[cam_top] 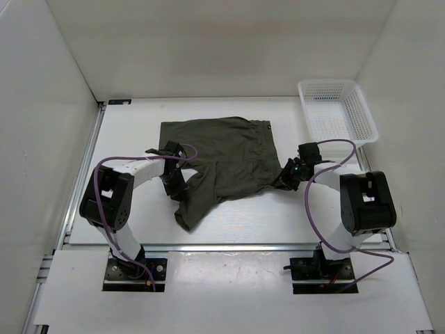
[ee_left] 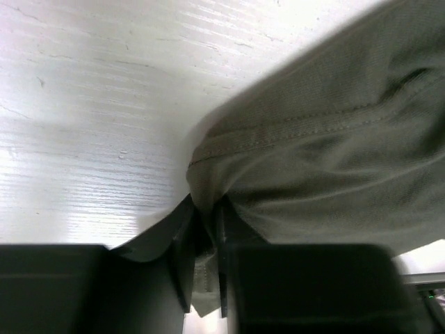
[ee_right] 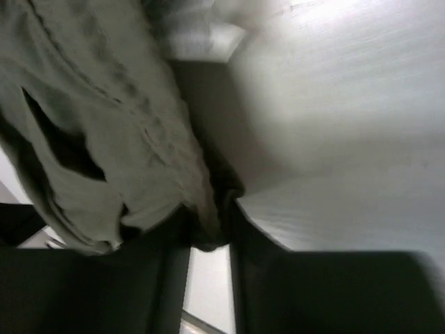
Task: Fold and stack the shorts
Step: Flatten the shorts out
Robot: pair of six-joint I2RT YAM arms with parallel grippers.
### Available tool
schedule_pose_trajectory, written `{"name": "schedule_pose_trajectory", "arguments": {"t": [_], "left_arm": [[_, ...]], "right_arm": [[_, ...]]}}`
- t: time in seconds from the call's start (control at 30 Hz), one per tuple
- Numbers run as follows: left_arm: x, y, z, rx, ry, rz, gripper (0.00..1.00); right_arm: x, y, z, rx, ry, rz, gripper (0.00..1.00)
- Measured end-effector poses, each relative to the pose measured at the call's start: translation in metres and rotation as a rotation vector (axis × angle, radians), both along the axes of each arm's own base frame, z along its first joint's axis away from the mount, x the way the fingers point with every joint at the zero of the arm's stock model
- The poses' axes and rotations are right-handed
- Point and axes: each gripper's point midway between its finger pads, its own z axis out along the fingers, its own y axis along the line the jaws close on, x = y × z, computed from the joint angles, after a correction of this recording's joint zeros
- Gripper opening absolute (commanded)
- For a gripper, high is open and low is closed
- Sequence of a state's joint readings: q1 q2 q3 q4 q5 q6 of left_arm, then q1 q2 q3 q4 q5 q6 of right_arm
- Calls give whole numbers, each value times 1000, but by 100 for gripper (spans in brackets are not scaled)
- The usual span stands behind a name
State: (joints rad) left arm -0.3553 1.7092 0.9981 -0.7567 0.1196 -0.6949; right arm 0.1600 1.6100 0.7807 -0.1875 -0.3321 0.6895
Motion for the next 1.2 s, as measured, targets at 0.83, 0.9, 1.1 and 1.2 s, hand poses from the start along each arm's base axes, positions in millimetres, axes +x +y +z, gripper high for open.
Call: {"name": "schedule_pose_trajectory", "arguments": {"t": [0.83,0.9,1.1,1.2], "left_arm": [[33,12,88,18,-217,-13,10],[40,16,92,36,-233,-9,10],[69,49,83,111,-203,49,10],[98,74,78,132,-191,115,10]], "right_arm": [[9,-21,3,-152,-15,4,0],[9,-22,4,-162,-14,7,0],[11,-24,6,-175,-20,19,0],[11,-23,9,-175,-20,27,0]]}}
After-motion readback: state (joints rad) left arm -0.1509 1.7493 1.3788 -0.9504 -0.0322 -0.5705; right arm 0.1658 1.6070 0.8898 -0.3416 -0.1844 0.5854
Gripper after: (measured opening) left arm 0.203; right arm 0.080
